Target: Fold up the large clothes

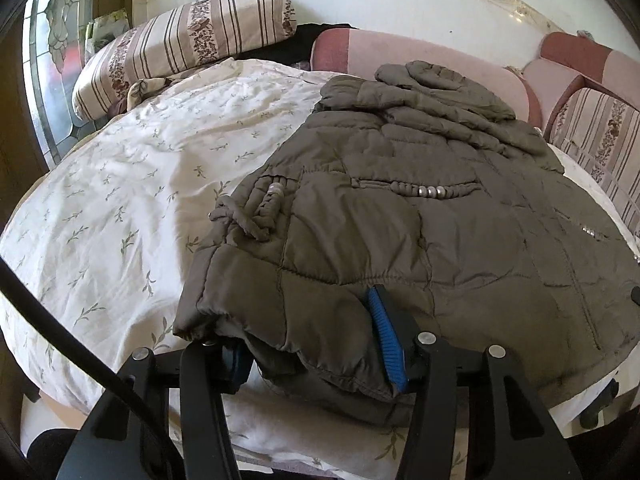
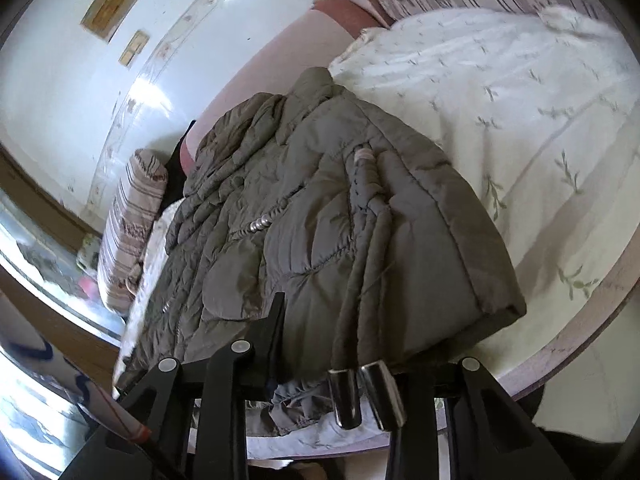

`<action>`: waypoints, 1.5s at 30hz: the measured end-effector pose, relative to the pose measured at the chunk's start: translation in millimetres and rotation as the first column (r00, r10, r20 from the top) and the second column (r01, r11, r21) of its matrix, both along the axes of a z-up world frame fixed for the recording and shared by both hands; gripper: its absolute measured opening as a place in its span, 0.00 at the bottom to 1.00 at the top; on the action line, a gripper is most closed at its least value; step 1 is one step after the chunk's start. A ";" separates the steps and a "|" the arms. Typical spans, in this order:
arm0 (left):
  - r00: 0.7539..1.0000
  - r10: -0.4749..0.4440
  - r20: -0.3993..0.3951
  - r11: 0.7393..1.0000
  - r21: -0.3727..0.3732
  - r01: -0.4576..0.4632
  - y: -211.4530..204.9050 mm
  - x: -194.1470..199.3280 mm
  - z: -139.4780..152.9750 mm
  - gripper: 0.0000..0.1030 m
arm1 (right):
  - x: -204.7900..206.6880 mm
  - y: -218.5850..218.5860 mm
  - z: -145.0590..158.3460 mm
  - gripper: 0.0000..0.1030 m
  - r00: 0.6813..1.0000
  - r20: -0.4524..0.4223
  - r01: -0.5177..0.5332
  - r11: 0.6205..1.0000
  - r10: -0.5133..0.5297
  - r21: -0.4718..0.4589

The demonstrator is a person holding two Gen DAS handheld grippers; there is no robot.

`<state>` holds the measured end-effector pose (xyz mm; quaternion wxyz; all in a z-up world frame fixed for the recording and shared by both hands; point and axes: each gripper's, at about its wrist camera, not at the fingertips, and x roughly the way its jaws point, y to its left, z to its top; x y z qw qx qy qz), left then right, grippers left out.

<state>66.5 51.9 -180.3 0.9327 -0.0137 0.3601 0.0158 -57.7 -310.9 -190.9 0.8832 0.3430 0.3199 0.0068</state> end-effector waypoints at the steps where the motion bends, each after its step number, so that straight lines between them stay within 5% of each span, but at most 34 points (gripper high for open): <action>1: 1.000 0.001 0.001 1.000 0.007 -0.001 -1.1 -0.3 0.0 0.51 | 0.4 1.1 0.3 0.32 1.000 -0.002 0.000 1.000 0.000 -0.005; 11: 1.000 0.017 -0.018 1.000 0.012 -0.017 2.3 1.2 -2.4 0.61 | 5.6 -1.5 -8.0 0.37 0.998 -0.059 0.008 1.000 -0.008 0.006; 14: 1.000 -0.011 0.000 0.999 0.045 0.011 -4.9 -1.7 -0.5 0.48 | 4.5 -0.2 -5.3 0.25 0.999 -0.039 0.007 1.000 -0.007 0.001; 19: 0.997 -0.038 0.065 0.994 0.101 0.032 -15.0 -11.1 8.8 0.21 | 1.8 7.5 11.2 0.17 1.000 0.004 0.011 0.998 -0.010 -0.058; 38: 0.991 -0.064 0.116 0.996 0.076 0.056 -16.7 -48.3 33.9 0.17 | -34.2 -4.0 43.6 0.15 0.998 0.058 -0.011 0.999 0.013 -0.042; 45: 0.981 -0.091 0.172 0.995 0.065 0.081 -15.1 -38.8 68.2 0.17 | -23.4 -9.1 74.7 0.15 0.993 0.109 -0.046 0.997 0.051 -0.056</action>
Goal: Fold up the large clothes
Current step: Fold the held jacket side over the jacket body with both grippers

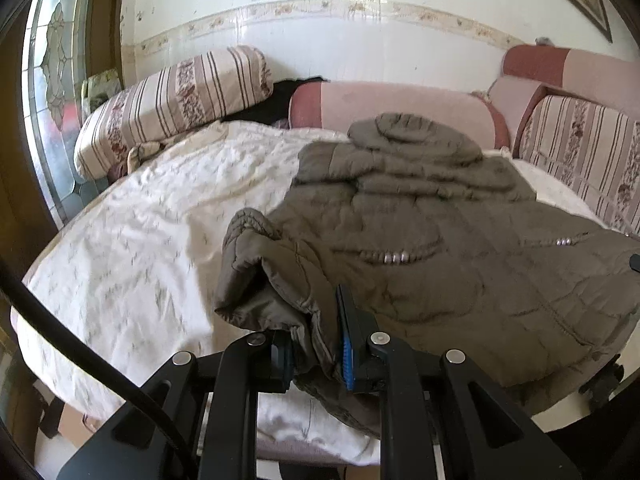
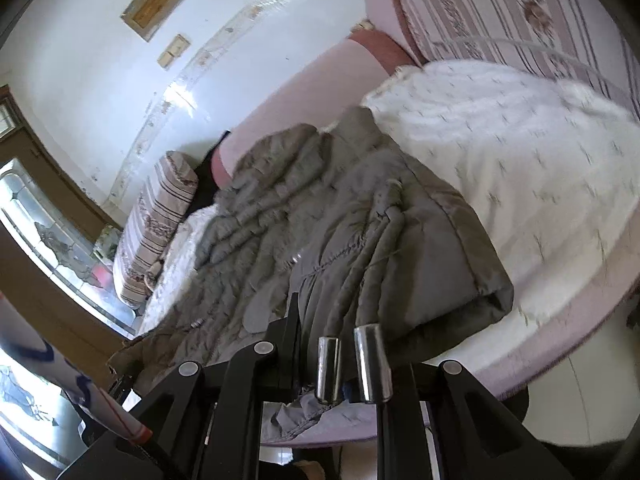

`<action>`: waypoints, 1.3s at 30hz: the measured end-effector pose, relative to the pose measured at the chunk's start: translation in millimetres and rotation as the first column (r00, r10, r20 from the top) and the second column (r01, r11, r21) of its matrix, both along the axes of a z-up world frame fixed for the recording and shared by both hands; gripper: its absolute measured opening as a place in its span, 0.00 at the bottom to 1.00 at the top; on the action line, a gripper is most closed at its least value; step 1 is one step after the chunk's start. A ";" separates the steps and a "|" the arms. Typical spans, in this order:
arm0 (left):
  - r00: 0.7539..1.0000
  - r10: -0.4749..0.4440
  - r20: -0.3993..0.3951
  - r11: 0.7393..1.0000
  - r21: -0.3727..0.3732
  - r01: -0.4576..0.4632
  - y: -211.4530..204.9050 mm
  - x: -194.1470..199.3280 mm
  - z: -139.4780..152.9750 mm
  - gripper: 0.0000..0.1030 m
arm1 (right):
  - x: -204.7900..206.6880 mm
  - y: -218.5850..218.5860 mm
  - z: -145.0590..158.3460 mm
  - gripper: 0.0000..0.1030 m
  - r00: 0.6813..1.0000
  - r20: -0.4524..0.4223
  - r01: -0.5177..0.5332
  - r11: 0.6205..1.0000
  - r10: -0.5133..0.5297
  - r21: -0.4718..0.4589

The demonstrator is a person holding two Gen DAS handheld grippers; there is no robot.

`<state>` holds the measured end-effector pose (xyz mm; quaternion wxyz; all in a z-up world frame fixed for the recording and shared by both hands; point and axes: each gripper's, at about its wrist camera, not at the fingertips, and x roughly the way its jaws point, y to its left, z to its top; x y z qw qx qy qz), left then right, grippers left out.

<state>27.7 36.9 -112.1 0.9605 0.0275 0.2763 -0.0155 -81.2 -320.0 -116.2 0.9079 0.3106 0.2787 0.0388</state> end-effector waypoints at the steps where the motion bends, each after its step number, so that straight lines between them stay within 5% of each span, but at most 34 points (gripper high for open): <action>1: 1.000 -0.005 0.008 1.000 -0.005 0.005 0.4 1.9 6.3 0.17 | 2.5 -0.3 7.8 0.15 1.000 0.013 -0.005 1.000 0.005 -0.004; 10: 0.997 -0.033 0.076 0.993 -0.106 0.041 5.3 79.7 107.2 0.17 | 70.7 -9.9 107.2 0.15 0.990 0.138 -0.015 0.998 0.023 -0.061; 17: 0.995 -0.001 0.095 0.984 -0.176 0.018 -3.1 204.9 176.1 0.25 | 198.7 -21.4 177.1 0.14 0.987 0.156 0.050 0.993 -0.034 -0.104; 20: 0.997 -0.001 0.074 0.978 -0.207 0.017 -0.9 257.2 192.7 0.38 | 263.9 -31.1 188.3 0.14 0.990 0.125 0.080 0.993 -0.068 -0.092; 22: 0.997 0.011 0.079 0.971 -0.239 0.009 4.6 282.2 202.9 0.57 | 306.7 -34.5 187.6 0.14 0.990 0.105 0.110 0.987 -0.097 -0.119; 26: 0.984 0.062 0.168 0.979 -0.200 -0.027 15.6 302.4 217.0 0.62 | 369.7 -47.9 164.3 0.14 0.989 0.046 0.149 0.980 -0.144 -0.135; 29: 0.983 0.064 0.175 0.987 -0.155 -0.037 13.8 317.1 208.0 0.62 | 411.1 -55.6 138.7 0.14 0.986 -0.004 0.166 0.971 -0.169 -0.175; 33: 0.995 -0.021 0.094 0.995 -0.100 0.030 -16.8 344.3 157.7 0.62 | 449.7 -66.8 104.3 0.15 0.974 -0.065 0.203 0.962 -0.218 -0.185; 36: 0.996 -0.089 0.007 0.995 -0.048 0.089 -50.4 369.2 107.6 0.62 | 465.3 -74.6 82.4 0.26 0.973 -0.111 0.185 0.973 -0.201 -0.139; 39: 0.991 -0.107 -0.085 0.994 0.010 0.108 -75.4 400.9 58.0 0.62 | 453.9 -84.1 77.8 0.48 0.983 -0.065 0.169 0.985 -0.171 -0.036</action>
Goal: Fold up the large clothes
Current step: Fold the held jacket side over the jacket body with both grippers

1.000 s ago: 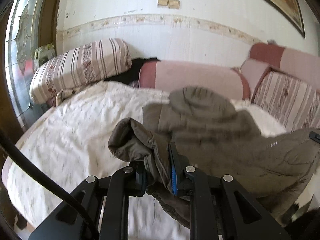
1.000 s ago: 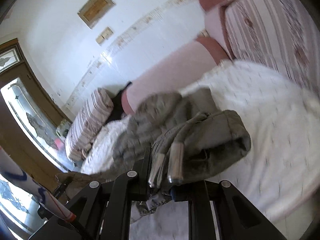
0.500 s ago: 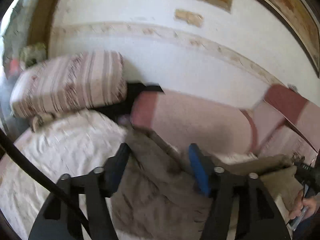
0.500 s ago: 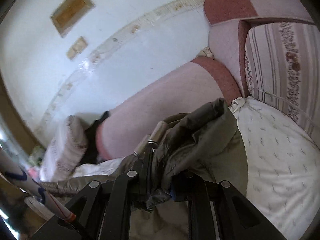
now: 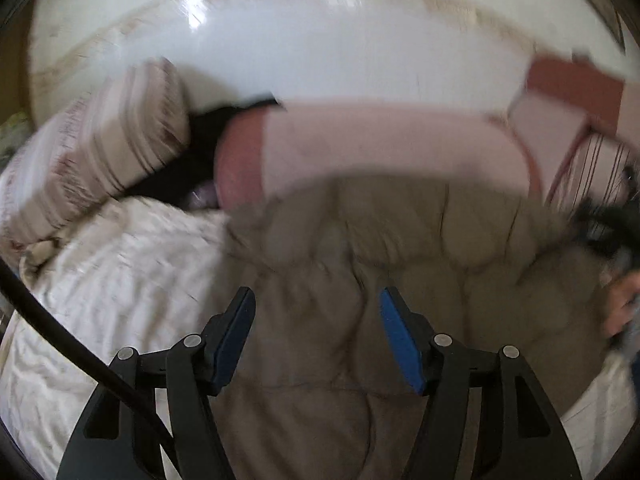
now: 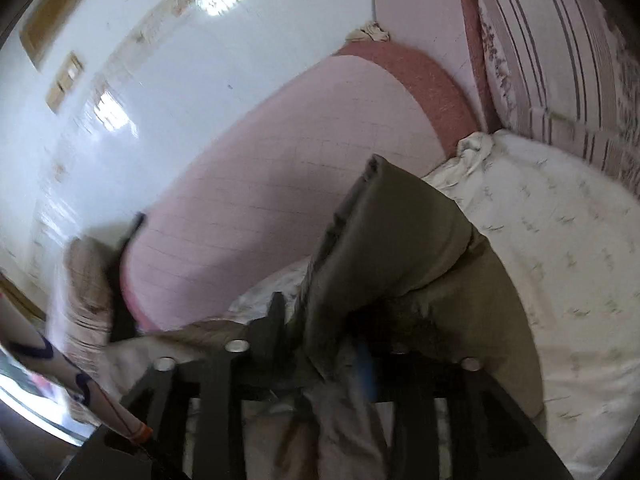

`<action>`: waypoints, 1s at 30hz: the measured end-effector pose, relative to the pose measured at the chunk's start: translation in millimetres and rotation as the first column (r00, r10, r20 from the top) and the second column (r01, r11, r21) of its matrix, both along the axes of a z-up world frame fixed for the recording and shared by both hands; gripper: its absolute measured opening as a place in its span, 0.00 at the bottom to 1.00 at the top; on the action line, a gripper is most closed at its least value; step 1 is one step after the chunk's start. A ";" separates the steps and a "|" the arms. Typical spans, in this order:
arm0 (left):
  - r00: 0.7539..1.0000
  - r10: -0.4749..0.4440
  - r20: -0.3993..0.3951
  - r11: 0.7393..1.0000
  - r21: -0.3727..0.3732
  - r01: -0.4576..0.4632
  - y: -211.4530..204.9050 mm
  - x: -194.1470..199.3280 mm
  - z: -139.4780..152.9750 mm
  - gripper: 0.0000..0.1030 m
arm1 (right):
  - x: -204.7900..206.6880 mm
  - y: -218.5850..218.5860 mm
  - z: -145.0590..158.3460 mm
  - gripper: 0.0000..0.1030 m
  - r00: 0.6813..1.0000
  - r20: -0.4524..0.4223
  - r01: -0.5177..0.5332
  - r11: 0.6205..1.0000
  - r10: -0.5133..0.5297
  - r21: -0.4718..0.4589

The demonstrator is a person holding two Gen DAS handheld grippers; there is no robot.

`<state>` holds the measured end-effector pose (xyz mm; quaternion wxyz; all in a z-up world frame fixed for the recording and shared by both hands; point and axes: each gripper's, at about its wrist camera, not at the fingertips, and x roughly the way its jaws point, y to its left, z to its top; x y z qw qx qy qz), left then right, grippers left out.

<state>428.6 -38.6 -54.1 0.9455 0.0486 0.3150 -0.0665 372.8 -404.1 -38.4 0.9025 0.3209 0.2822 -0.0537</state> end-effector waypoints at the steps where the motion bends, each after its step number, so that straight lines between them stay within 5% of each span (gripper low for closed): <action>1: 1.000 0.001 -0.021 1.000 0.006 -0.001 -3.4 7.8 -12.2 0.62 | -7.9 -1.4 3.3 0.59 1.000 0.029 -0.008 1.000 0.008 0.009; 7: 0.997 0.021 -0.068 1.000 -0.014 -0.022 -5.3 43.6 -53.6 0.62 | -45.7 21.3 15.8 0.63 0.987 0.094 -0.113 0.981 0.129 -0.159; 14: 0.996 0.016 -0.089 0.999 0.036 -0.013 -20.1 67.4 -73.3 0.69 | 0.2 85.3 -41.8 0.62 0.973 -0.114 -0.230 0.852 0.200 -0.470; 17: 0.997 0.006 -0.082 0.999 0.034 -0.003 -20.3 78.0 -79.9 0.71 | 18.6 83.1 -75.1 0.63 0.969 -0.165 -0.241 0.856 0.185 -0.457; 23: 0.998 -0.008 -0.066 1.000 -0.011 0.008 -18.5 90.3 -93.2 0.77 | 19.2 73.5 -100.3 0.64 0.975 -0.128 -0.219 0.875 0.182 -0.431; 30: 0.995 0.044 -0.091 0.998 0.047 -0.040 -24.5 96.0 -94.0 0.79 | 36.6 77.7 -99.4 0.65 0.969 -0.199 -0.221 0.863 0.143 -0.454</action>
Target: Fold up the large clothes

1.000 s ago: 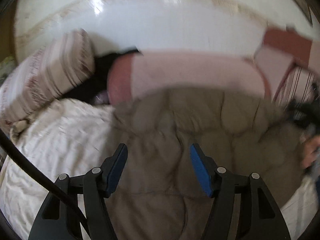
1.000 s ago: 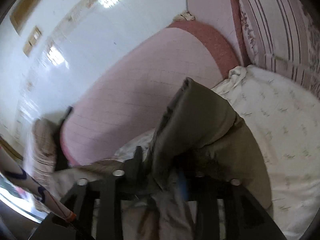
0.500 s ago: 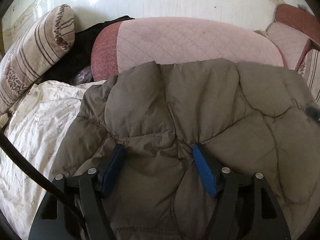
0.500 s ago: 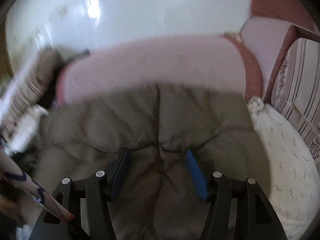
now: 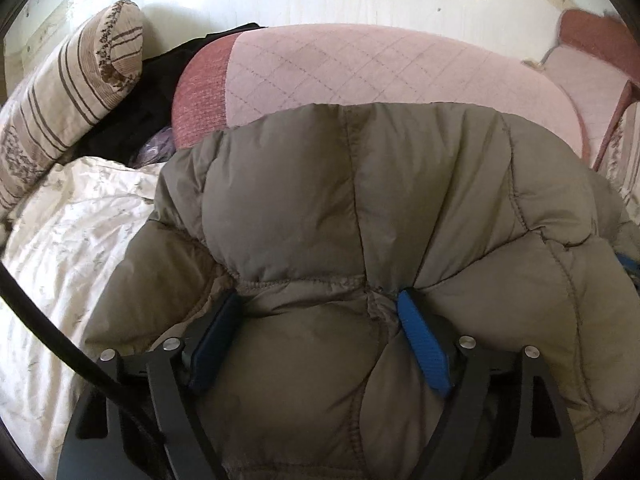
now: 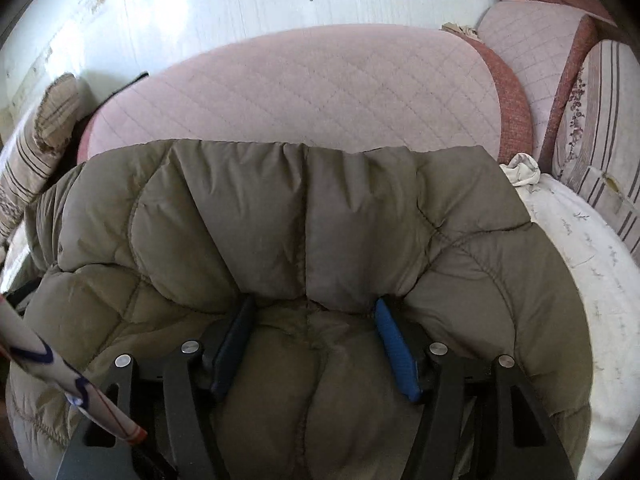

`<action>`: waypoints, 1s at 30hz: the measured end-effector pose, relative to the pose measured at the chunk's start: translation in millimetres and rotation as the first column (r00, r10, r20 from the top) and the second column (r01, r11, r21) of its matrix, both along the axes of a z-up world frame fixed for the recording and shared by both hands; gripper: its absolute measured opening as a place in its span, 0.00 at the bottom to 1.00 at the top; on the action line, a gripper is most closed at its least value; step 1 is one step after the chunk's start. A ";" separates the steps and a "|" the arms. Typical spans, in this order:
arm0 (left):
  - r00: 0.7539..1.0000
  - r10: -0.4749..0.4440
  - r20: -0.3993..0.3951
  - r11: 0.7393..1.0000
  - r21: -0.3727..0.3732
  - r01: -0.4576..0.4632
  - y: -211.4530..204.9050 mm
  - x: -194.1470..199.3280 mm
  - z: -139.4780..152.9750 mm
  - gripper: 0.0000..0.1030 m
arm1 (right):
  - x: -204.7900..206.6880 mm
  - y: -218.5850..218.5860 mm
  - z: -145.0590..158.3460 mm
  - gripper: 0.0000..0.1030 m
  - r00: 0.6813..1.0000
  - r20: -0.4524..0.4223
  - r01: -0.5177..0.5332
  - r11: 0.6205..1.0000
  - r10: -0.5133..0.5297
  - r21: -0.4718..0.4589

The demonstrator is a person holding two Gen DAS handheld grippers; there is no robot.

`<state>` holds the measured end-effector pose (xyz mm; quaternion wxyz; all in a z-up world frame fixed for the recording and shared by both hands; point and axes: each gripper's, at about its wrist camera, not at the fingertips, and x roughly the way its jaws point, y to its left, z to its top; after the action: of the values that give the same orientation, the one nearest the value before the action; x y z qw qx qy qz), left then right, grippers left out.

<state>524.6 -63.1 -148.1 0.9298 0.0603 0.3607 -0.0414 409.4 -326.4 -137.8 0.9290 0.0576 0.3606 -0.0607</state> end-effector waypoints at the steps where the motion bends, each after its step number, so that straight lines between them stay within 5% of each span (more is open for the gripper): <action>1: 1.000 0.022 -0.015 1.000 0.023 -0.022 -0.9 -3.0 3.8 0.79 | -1.8 0.7 4.3 0.65 1.000 -0.016 0.010 1.000 -0.010 -0.003; 3: 0.997 0.062 -0.054 0.997 0.047 -0.060 1.1 -19.0 18.6 0.79 | -24.8 0.0 23.7 0.63 0.999 -0.037 0.027 0.997 -0.024 0.072; 5: 0.998 0.029 -0.058 0.999 -0.035 -0.031 7.1 -46.7 37.9 0.79 | -60.7 2.1 43.3 0.63 1.000 0.026 -0.018 0.983 0.014 0.183; 7: 0.999 0.012 -0.030 0.996 -0.093 -0.015 12.8 -87.2 58.1 0.79 | -96.9 8.5 56.2 0.63 0.998 0.059 -0.018 0.981 0.006 0.195; 14: 0.999 0.050 0.019 0.999 -0.012 -0.050 16.3 -203.3 74.3 0.80 | -197.0 47.5 47.8 0.61 0.999 0.046 0.001 0.965 -0.014 0.264; 17: 0.995 0.097 0.014 0.994 -0.048 -0.096 28.9 -228.5 71.9 0.80 | -220.5 63.8 43.1 0.53 0.998 0.056 0.007 0.972 -0.020 0.235; 20: 0.988 0.155 0.014 0.986 -0.059 -0.154 44.8 -233.2 67.1 0.80 | -224.0 66.5 44.7 0.50 0.996 0.076 0.018 0.967 -0.038 0.254; 24: 0.976 0.215 0.025 0.975 -0.070 -0.213 54.3 -218.8 56.5 0.80 | -216.4 76.6 48.8 0.50 0.991 0.132 0.014 0.987 -0.035 0.162; 27: 0.968 0.251 0.029 0.964 -0.101 -0.247 62.4 -199.4 43.4 0.80 | -198.5 76.8 38.2 0.50 0.992 0.120 0.010 0.990 -0.028 0.143; 30: 0.965 0.261 -0.006 0.964 -0.052 -0.261 63.6 -174.5 29.0 0.80 | -178.1 71.5 24.4 0.50 0.997 0.078 0.018 0.990 -0.030 0.141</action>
<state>350.1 0.5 -119.0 0.9286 -0.0119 0.3638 0.0721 231.2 -254.9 -113.3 0.9355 0.1296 0.3259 -0.0440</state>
